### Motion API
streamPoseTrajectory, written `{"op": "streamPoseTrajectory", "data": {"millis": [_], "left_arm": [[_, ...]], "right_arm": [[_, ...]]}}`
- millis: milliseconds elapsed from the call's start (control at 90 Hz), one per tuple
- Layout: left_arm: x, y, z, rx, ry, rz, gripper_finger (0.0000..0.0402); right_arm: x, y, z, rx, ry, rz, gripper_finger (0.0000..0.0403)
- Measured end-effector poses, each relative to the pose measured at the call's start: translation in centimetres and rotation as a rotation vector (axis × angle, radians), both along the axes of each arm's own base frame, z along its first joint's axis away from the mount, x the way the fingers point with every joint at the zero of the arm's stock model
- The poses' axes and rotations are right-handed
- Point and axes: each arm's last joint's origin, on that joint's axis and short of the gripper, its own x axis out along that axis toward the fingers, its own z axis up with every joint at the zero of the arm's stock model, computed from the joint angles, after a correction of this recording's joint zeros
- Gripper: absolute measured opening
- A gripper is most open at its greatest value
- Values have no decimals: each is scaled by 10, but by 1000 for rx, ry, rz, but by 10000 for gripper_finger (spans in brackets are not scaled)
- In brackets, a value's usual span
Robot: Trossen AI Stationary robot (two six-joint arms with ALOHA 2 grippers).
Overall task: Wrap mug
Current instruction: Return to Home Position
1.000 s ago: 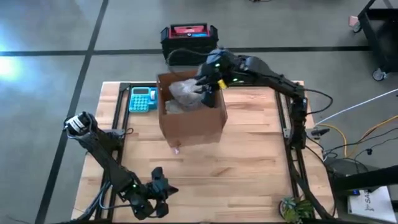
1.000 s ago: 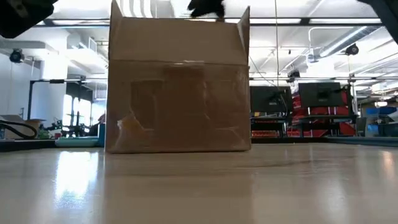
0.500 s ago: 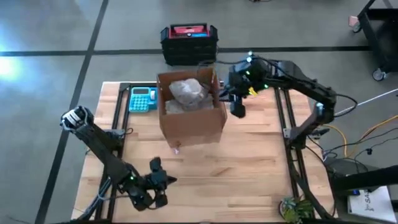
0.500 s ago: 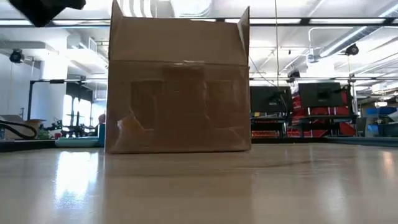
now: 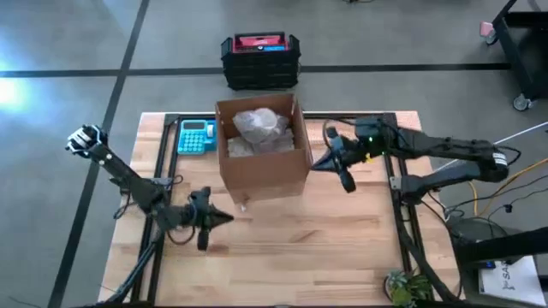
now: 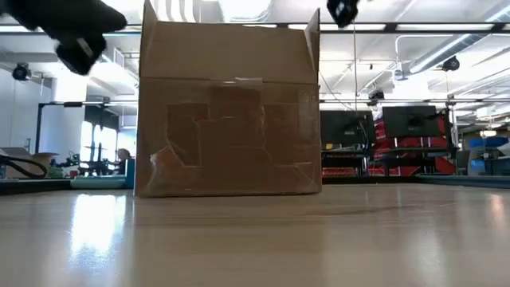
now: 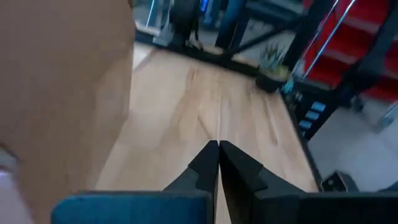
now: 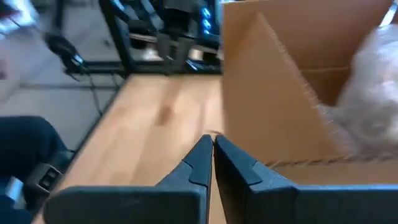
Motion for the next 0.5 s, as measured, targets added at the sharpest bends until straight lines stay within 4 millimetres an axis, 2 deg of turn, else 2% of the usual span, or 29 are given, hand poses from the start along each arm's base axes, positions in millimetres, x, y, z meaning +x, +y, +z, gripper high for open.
{"op": "streamPoseTrajectory", "data": {"millis": [100, 256, 500], "left_arm": [[-4, 18, -6, -1, -57, 0, 0], [-12, 39, -12, 48, -96, 49, 0], [-26, 55, -26, 93, -111, 99, 0]], "right_arm": [[-7, 2, -27, 30, -50, -2, 3], [-15, 4, -59, 50, -110, -6, 1], [-32, 9, -111, 73, -131, 5, 1]]}}
